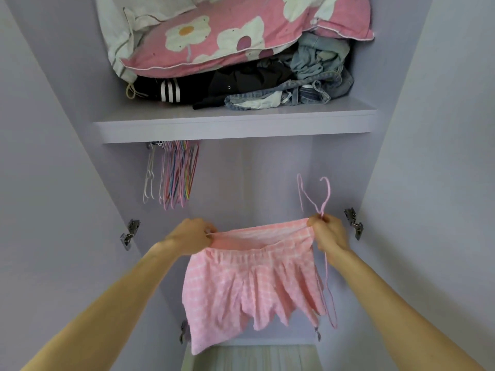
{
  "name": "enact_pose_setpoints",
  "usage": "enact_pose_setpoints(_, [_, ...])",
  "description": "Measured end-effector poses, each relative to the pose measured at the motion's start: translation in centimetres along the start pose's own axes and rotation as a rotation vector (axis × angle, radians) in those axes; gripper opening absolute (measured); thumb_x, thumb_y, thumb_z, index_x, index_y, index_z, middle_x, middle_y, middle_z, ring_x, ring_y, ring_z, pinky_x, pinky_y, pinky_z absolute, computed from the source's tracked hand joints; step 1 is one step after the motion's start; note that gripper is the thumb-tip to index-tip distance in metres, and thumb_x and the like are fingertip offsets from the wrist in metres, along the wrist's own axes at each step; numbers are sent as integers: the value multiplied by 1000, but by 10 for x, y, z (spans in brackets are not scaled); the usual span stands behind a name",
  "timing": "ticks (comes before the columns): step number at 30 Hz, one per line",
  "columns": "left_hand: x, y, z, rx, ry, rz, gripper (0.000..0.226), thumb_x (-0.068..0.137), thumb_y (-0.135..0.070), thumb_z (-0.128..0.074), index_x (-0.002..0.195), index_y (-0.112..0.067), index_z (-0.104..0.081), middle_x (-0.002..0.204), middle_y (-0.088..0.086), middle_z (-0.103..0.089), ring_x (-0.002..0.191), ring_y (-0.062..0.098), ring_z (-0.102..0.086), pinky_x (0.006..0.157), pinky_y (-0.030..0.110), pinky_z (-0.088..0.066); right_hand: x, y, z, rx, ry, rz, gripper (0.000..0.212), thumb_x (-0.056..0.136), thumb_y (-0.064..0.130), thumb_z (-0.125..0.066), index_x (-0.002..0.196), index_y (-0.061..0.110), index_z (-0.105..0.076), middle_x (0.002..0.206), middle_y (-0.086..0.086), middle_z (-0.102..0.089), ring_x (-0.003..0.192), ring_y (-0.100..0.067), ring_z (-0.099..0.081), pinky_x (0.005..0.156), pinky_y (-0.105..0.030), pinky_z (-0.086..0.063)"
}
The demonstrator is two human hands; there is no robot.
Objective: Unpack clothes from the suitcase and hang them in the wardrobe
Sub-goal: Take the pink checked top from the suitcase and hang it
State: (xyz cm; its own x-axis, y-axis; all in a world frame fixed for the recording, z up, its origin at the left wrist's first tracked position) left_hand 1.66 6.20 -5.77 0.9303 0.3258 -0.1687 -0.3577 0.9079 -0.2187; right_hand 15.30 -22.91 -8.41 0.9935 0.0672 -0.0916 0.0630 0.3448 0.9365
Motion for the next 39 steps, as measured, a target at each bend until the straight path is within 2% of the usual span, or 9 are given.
enact_pose_setpoints(6, [-8, 13, -3, -737, 273, 220, 23, 97, -20, -59, 115, -10, -69, 98, 5, -77, 89, 19, -74, 89, 37, -58, -2, -9, 13, -314, -11, 78, 22, 93, 17, -52, 76, 7, -62, 68, -6, -59, 76, -32, -58, 59, -31, -35])
enact_pose_setpoints(9, [-4, -8, -5, -1078, 343, 167, 23, 95, -17, -57, 112, -10, -70, 103, 8, -75, 93, 22, -72, 86, 37, -56, -6, -17, 9, -294, 40, 29, 15, 90, 18, -55, 86, 10, -68, 83, -8, -67, 84, -31, -59, 67, -31, -41])
enact_pose_setpoints(12, [1, -36, -1, -1192, 375, 106, 13, 82, -26, -63, 89, -15, -66, 86, 8, -63, 72, 18, -57, 79, 31, -50, -16, -12, 9, -109, 24, -24, 31, 93, 41, -58, 88, 11, -64, 84, -6, -63, 83, -28, -55, 71, -33, -40])
enact_pose_setpoints(14, [5, -51, 3, -1154, 312, 92, 18, 82, -29, -64, 91, -13, -64, 88, 14, -64, 75, 23, -58, 81, 34, -51, -19, -6, 15, 17, -47, -81, 50, 93, 59, -49, 67, 16, -52, 67, -1, -54, 69, -26, -51, 62, -33, -36])
enact_pose_setpoints(17, [12, -65, 11, -996, 119, 109, 39, 82, -38, -66, 100, -5, -71, 106, 14, -74, 99, 30, -71, 95, 43, -55, -20, 4, 24, 249, -112, -123, 46, 92, 42, -47, 55, 21, -32, 51, 5, -37, 50, -20, -32, 52, -30, -24])
enact_pose_setpoints(22, [13, -86, 19, -737, 6, 58, 29, 93, -37, -59, 83, -11, -65, 80, 1, -57, 75, 19, -52, 71, 28, -42, -38, 44, 26, 864, -47, -93, 39, 92, 24, -43, 59, 25, -23, 48, 8, -19, 41, -11, -12, 41, -21, -8])
enact_pose_setpoints(26, [7, -95, 26, -760, 1, 40, 30, 91, -36, -63, 91, -7, -71, 85, 4, -65, 79, 21, -59, 80, 31, -50, -48, 71, 23, 1131, 11, -45, 46, 91, 24, -38, 46, 25, -25, 47, 7, -17, 40, -11, -12, 38, -21, -7])
enact_pose_setpoints(34, [-8, -88, 69, -1001, 30, -21, 17, 92, -23, -65, 100, -15, -78, 96, 4, -77, 91, 24, -74, 86, 36, -59, -33, 49, -8, 714, 63, 61, 32, 73, 24, -45, 49, 27, -24, 48, 7, -17, 45, -13, -12, 40, -18, -12])
enact_pose_setpoints(39, [-2, -37, 99, -168, -206, 2, 22, 91, -21, -62, 86, -36, -77, 75, -11, -68, 72, 15, -62, 58, 21, -46, -23, 47, 9, 134, 116, 224, 28, 67, 35, -43, 45, 23, -29, 48, 3, -24, 49, -16, -19, 48, -29, -20])
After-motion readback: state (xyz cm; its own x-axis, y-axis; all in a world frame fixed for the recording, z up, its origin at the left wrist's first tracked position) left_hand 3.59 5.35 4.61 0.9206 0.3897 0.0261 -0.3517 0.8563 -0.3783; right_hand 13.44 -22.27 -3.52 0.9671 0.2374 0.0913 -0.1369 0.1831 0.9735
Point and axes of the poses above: each hand's wrist, its own x-axis towards the middle knuckle, its own z-axis out of the back of the hand, y = z × x, the point moved 6 cm from there along x, towards the middle knuckle
